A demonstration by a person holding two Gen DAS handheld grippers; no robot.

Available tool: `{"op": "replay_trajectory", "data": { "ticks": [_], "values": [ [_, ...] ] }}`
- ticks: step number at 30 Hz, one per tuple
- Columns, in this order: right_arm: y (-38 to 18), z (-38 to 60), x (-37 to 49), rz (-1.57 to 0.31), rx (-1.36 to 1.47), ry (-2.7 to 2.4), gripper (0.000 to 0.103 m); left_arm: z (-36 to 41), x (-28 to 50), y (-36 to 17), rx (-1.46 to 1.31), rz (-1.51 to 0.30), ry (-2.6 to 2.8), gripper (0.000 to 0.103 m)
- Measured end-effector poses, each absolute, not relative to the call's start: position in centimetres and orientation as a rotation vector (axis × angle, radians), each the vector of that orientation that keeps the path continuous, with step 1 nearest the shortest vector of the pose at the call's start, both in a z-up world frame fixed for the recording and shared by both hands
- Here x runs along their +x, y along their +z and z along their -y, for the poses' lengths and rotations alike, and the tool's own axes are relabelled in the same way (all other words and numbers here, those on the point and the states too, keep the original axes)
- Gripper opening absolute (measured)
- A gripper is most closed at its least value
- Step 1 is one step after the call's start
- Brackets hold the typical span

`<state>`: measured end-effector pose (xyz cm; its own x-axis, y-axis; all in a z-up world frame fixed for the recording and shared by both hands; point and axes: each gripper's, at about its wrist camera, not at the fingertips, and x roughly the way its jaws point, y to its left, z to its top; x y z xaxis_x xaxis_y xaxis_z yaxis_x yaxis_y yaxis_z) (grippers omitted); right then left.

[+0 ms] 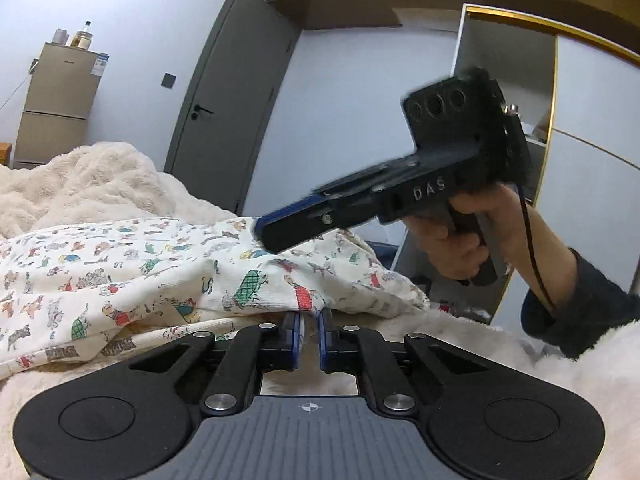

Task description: Fold clothes

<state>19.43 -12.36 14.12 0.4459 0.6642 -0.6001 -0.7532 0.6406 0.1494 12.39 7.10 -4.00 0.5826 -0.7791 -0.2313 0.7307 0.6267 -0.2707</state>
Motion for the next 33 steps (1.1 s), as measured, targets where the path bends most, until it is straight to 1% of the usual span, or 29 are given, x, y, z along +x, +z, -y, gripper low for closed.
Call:
{"op": "replay_trajectory", "data": {
  "ticks": [1, 2, 3, 4, 5, 6, 7, 8, 11, 14, 16, 19, 22, 23, 24, 25, 29, 33],
  "values": [
    [14.2, 13.3, 19.1, -0.660, -0.121, 0.851, 0.038, -6.7, 12.6, -4.0, -0.128, -0.347, -0.875, 0.006],
    [14.3, 15.3, 18.5, -0.644, -0.056, 0.801, 0.050, -6.4, 12.8, -4.0, -0.117, -0.352, -0.867, 0.008],
    [14.5, 17.2, 17.9, -0.628, 0.008, 0.750, 0.056, -6.1, 12.9, -4.0, -0.104, -0.362, -0.865, 0.008],
    [14.6, 18.9, 17.3, -0.614, 0.065, 0.705, 0.064, -5.7, 13.1, -4.1, -0.090, -0.371, -0.862, 0.012],
    [14.5, 20.3, 16.6, -0.614, 0.116, 0.675, 0.069, -5.4, 13.3, -4.1, -0.078, -0.381, -0.860, 0.020],
    [14.0, 22.6, 15.4, -0.628, 0.197, 0.641, 0.069, -5.1, 13.5, -4.1, -0.068, -0.392, -0.863, 0.026],
    [13.6, 24.8, 14.2, -0.641, 0.277, 0.607, 0.069, -4.9, 13.6, -4.2, -0.060, -0.401, -0.866, 0.039],
    [12.9, 27.1, 13.0, -0.658, 0.362, 0.576, 0.069, -5.2, 13.4, -4.1, -0.058, -0.407, -0.863, 0.044],
    [8.2, 33.5, 9.2, -0.718, 0.671, 0.472, 0.069, -4.4, 14.7, -4.2, -0.050, -0.449, -0.845, 0.046],
    [3.4, 37.5, 7.2, -0.737, 0.956, 0.299, 0.065, -4.9, 13.9, -4.0, -0.041, -0.459, -0.841, 0.045],
    [0.6, 38.7, 6.9, -0.767, 1.125, 0.251, 0.060, -4.7, 13.9, -3.9, -0.034, -0.460, -0.835, 0.045],
    [-0.8, 38.7, 8.0, -0.727, 1.225, 0.292, 0.062, -4.4, 14.2, -3.8, -0.032, -0.475, -0.845, 0.045],
    [-2.0, 38.2, 10.2, -0.654, 1.338, 0.267, 0.060, -4.0, 15.2, -3.8, -0.050, -0.509, -0.865, 0.044],
    [-2.3, 37.9, 11.0, -0.643, 1.360, 0.242, 0.049, -4.1, 15.7, -3.8, -0.071, -0.520, -0.870, 0.036],
    [-2.6, 37.7, 11.9, -0.631, 1.382, 0.217, 0.037, -4.1, 16.1, -3.7, -0.090, -0.529, -0.873, 0.026],
    [-2.6, 37.6, 12.6, -0.616, 1.396, 0.196, 0.019, -4.1, 16.3, -3.5, -0.102, -0.532, -0.870, 0.004],
    [0.5, 38.2, 14.0, -0.517, 1.378, 0.163, 0.016, -4.9, 16.7, -0.1, -0.199, -0.472, -0.888, 0.003],
    [8.1, 38.5, 17.1, -0.465, 1.287, 0.216, 0.016, -4.7, 16.9, 4.9, -0.186, -0.405, -0.858, 0.003]
  ]
}}
